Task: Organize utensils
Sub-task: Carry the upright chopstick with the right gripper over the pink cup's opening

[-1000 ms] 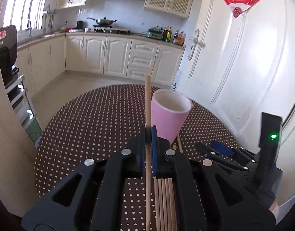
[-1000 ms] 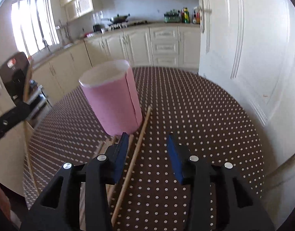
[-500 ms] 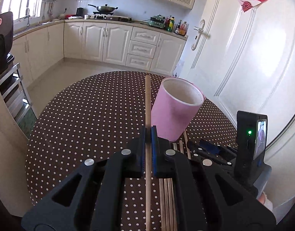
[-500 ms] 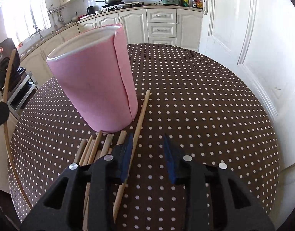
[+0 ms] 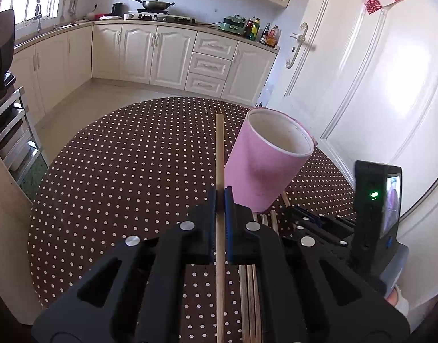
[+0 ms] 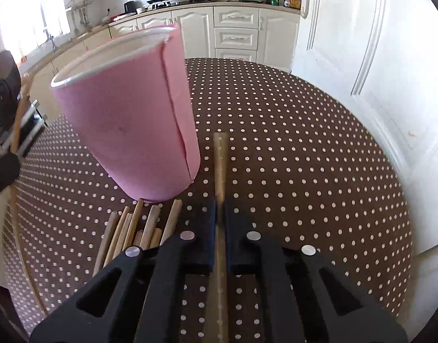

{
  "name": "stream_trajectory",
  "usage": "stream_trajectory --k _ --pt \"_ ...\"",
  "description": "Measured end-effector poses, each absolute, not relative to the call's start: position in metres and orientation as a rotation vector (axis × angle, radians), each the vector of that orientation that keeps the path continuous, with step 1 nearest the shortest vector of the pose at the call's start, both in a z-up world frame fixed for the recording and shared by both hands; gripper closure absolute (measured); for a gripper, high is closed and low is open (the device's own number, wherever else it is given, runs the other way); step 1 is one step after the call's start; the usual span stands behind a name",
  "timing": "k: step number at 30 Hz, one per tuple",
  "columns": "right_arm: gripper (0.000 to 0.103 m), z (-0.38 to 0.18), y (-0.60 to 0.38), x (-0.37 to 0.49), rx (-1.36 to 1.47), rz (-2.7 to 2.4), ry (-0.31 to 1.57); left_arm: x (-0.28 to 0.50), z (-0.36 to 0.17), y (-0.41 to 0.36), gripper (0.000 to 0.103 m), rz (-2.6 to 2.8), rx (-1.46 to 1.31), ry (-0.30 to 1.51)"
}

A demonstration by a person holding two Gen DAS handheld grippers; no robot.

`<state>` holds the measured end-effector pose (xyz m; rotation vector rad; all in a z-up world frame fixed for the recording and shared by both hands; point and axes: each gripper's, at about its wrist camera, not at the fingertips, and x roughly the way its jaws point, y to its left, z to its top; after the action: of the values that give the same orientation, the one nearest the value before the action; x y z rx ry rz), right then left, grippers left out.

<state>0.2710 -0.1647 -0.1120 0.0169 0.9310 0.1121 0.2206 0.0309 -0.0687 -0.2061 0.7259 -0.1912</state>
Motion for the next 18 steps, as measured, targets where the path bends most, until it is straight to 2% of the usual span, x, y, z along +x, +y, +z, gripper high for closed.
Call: stream_trajectory --k 8,18 --pt "0.099 -0.093 -0.183 0.250 0.069 0.130 0.880 0.218 -0.065 0.028 0.097 -0.190 -0.208 0.713" --pt "0.099 -0.046 -0.198 0.219 0.137 0.197 0.712 0.201 -0.045 0.024 0.097 -0.195 -0.193 0.654"
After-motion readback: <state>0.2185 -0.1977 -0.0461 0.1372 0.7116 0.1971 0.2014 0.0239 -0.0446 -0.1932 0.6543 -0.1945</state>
